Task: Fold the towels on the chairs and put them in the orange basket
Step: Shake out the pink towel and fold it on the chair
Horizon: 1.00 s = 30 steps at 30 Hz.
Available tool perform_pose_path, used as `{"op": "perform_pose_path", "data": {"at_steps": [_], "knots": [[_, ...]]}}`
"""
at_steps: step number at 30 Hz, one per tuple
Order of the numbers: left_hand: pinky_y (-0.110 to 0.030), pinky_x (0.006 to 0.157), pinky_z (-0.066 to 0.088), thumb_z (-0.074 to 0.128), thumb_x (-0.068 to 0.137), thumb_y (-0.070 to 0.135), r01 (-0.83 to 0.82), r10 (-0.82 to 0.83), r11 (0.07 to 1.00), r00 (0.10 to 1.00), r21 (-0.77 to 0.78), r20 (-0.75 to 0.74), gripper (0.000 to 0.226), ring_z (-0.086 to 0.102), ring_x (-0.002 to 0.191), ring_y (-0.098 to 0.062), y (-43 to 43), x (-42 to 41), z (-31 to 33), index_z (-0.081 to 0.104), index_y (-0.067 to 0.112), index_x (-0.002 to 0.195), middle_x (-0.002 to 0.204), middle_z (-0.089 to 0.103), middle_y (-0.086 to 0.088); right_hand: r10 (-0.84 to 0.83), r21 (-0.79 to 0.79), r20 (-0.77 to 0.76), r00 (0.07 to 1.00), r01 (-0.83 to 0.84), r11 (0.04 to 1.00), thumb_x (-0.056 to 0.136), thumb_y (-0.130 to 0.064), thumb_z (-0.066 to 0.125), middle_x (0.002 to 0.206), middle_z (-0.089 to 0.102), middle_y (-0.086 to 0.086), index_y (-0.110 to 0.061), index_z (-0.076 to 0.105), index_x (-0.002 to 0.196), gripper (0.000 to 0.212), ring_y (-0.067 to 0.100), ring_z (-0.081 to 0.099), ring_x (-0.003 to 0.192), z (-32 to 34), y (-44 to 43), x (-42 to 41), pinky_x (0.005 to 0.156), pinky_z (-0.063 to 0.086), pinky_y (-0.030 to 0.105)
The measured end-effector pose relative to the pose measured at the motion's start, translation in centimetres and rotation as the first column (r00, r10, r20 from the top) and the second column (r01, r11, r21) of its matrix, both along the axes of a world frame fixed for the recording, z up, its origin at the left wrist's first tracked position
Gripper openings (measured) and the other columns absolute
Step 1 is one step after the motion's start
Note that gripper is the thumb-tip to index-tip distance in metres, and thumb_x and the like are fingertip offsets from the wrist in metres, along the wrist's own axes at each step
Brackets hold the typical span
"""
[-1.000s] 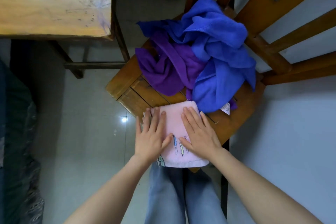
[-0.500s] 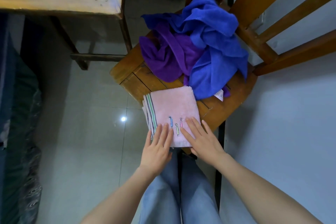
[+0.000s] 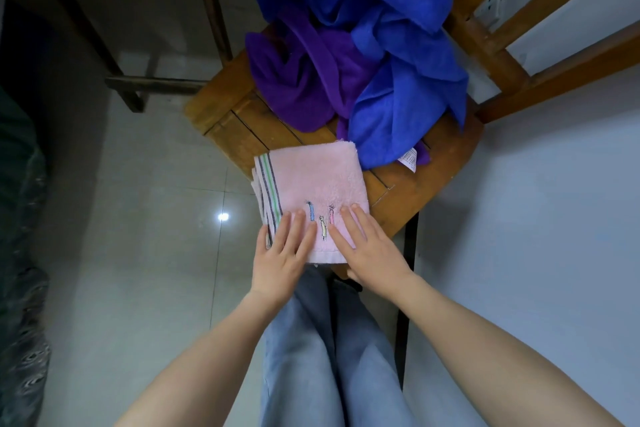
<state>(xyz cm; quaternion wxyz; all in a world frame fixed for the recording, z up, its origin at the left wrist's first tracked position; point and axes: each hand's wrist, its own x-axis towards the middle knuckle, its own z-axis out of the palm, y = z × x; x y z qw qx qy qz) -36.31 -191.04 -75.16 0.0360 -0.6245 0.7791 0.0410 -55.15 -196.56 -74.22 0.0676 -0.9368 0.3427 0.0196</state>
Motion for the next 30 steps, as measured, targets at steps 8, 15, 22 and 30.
{"op": "perform_pose_path", "data": {"at_steps": [8,15,22,30], "knots": [[-0.037,0.075,0.054,0.081,0.048,0.0,0.036,-0.049,0.998,0.969,-0.059,-0.244,0.071,0.051,0.105,-0.032,-1.2,0.7,1.2,0.048,0.01,0.111,0.112,0.065,-0.016,-0.066,0.044,-0.083,0.994,0.069,0.997,0.051,-0.038,0.083,0.13,0.034,0.027,-0.005,0.042,0.122,0.088,0.045,0.034,0.121,0.2,1.5,0.8,0.097,0.042,0.052],[-0.029,0.071,0.055,0.087,0.031,0.003,0.149,-0.098,0.984,0.905,0.093,-0.415,0.089,0.049,0.104,-0.021,-1.7,2.1,2.7,0.048,0.016,0.11,0.108,0.069,-0.007,-0.1,-0.125,0.17,0.98,0.122,0.985,0.089,-0.007,0.042,0.111,0.044,0.022,-0.012,0.048,0.108,0.021,0.04,0.047,0.103,-0.2,1.6,0.2,0.078,0.055,0.041],[-0.05,0.087,0.047,0.083,0.035,0.055,0.005,0.015,0.982,0.995,0.19,-0.103,0.11,0.055,0.115,-0.038,1.4,-1.9,4.1,0.04,0.016,0.129,0.124,0.059,-0.019,-0.141,0.089,0.18,0.973,0.127,0.988,0.042,0.001,0.075,0.081,0.066,0.01,-0.016,0.057,0.096,0.059,0.029,0.063,0.067,2.8,-0.6,0.8,0.04,0.048,0.024],[-0.038,0.081,0.038,0.072,0.057,0.018,-0.19,0.177,0.978,0.975,-0.088,-0.137,0.067,0.06,0.095,-0.028,-0.8,-2.9,3.3,0.046,0.017,0.119,0.1,0.067,-0.009,-0.211,0.203,0.147,0.966,0.179,0.963,0.033,-0.008,0.088,0.072,0.064,0.005,-0.014,0.07,0.083,0.053,0.025,0.061,0.058,6.2,-2.0,0.6,0.032,0.038,0.02]]}}
